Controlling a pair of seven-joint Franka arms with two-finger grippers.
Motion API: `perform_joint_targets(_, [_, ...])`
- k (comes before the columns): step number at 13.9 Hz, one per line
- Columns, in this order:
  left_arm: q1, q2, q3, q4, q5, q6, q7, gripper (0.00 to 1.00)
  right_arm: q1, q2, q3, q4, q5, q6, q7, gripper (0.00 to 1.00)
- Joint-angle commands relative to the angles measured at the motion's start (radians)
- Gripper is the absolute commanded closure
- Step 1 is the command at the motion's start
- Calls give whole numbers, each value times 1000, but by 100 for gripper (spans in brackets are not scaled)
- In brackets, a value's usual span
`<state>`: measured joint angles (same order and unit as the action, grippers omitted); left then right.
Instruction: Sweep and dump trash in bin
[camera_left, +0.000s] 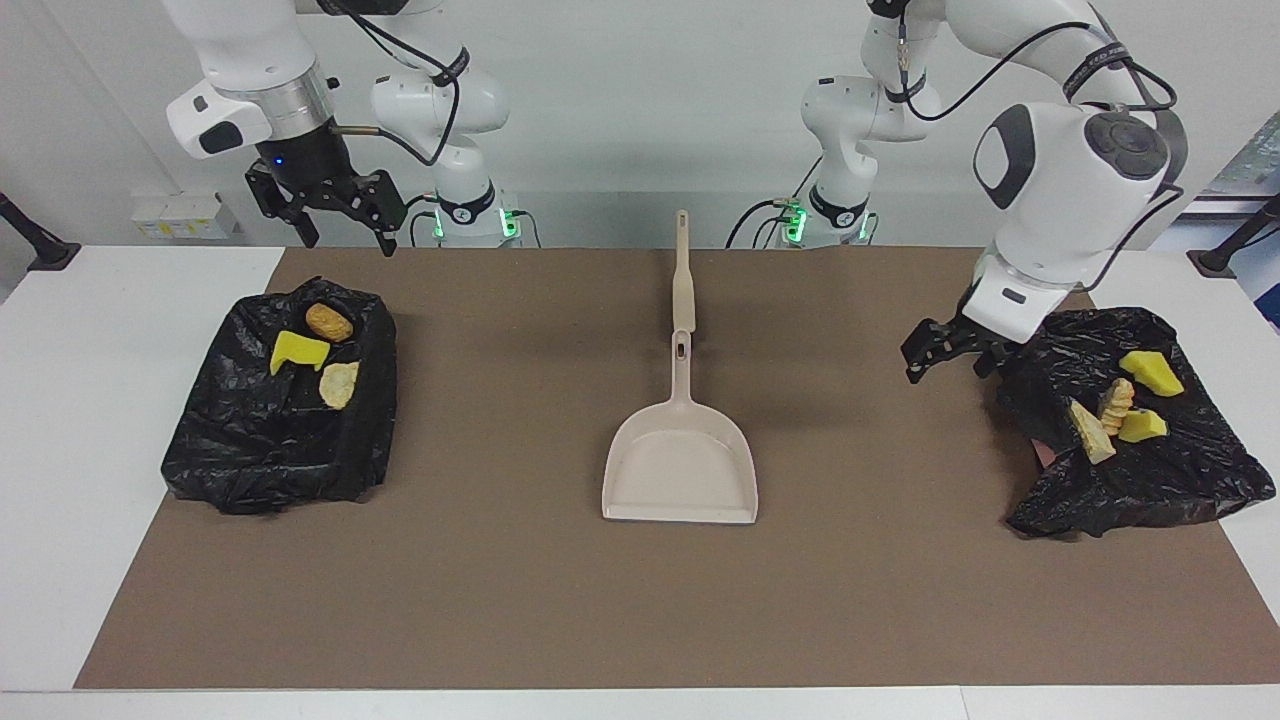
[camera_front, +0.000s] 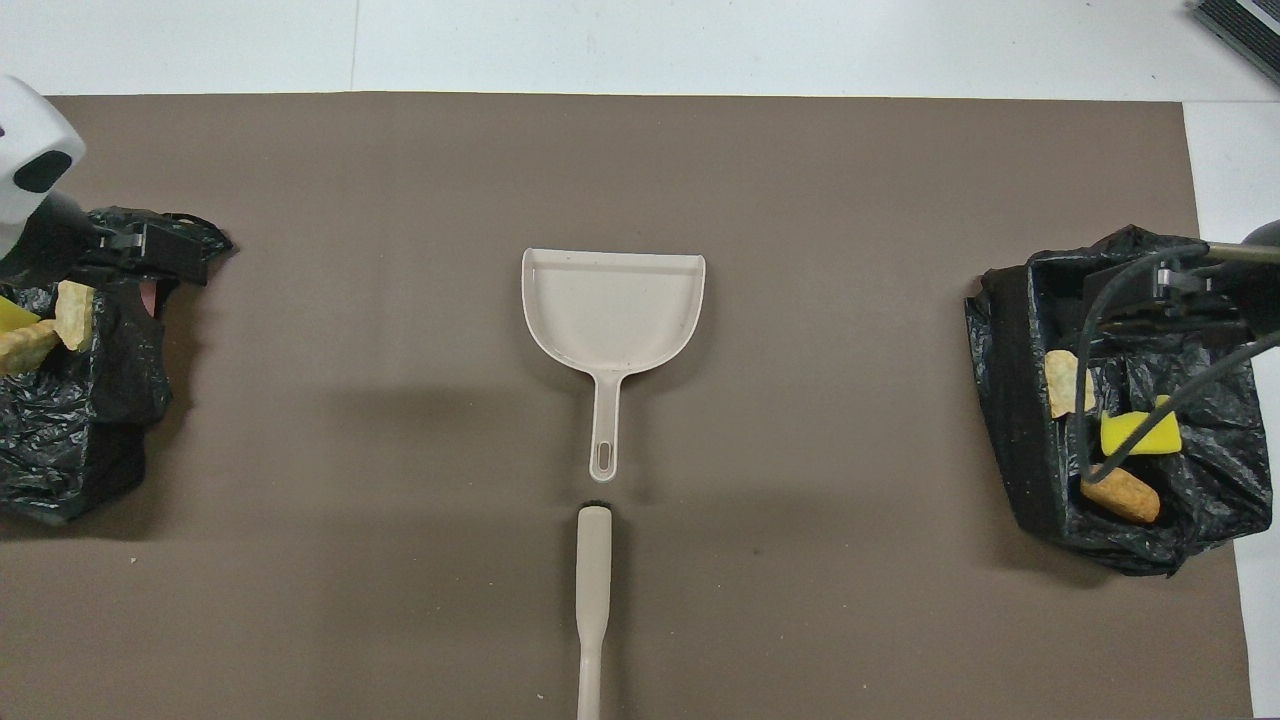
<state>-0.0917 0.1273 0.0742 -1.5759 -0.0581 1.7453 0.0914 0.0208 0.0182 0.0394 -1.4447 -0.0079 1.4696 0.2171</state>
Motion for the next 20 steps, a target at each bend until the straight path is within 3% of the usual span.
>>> perform_joint_targets(1, [33,-52,-8,-10,15,-33,88,0,4,-14,-4,-19,-3,6,-18,0])
perform_joint_targets(5, [35,-67,-24,16,9,-88,-44,0,4,-14,-4,-20,-3,1,-18,0])
perform_joint_targets(10, [29,-162,-24,-38,18,-176,25,0,4,-14,-4,-20,-3,0,-18,0])
perform_joint_targets(20, [35,-146,-21,31,24,-296,19,0,4,-15,-4,-20,-1,0,-28,0])
